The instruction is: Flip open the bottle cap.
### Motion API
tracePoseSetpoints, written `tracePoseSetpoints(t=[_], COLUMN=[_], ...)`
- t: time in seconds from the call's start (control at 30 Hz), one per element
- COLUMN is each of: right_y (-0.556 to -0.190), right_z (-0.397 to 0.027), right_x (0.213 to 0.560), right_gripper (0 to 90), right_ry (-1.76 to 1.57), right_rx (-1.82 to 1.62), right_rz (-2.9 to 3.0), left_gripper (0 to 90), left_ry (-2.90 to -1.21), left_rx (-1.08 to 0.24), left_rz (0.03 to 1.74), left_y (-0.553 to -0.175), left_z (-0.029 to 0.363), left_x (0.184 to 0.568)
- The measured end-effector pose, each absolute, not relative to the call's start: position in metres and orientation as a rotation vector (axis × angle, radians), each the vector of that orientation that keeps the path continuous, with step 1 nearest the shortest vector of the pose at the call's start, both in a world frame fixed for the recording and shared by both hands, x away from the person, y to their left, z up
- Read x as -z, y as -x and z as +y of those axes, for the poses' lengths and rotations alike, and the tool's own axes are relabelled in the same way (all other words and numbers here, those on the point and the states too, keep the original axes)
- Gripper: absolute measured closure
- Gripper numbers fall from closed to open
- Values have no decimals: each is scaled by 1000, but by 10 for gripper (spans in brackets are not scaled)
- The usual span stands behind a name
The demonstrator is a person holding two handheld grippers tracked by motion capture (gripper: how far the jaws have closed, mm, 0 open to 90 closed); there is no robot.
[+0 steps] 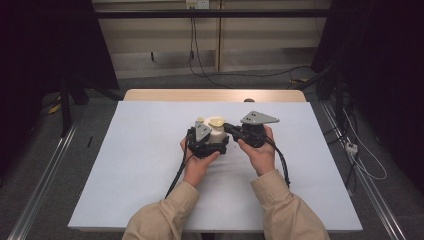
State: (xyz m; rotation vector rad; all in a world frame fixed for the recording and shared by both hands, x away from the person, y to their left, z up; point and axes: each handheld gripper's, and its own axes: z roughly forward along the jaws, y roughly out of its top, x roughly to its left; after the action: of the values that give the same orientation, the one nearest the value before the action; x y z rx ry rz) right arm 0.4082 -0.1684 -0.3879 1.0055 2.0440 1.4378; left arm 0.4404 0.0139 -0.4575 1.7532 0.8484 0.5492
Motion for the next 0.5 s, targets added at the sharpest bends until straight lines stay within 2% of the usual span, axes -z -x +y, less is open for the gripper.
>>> tracePoseSetpoints(t=[0.5], right_y=[-410], right_z=[-169], right_x=[388], right_gripper=[900], right_ry=[-1011], right_rx=[-1449], right_rz=[2037], left_gripper=[51], left_ry=[-1754], left_rx=[-550], left_rz=[848], left_y=[-440], left_z=[14], left_x=[458])
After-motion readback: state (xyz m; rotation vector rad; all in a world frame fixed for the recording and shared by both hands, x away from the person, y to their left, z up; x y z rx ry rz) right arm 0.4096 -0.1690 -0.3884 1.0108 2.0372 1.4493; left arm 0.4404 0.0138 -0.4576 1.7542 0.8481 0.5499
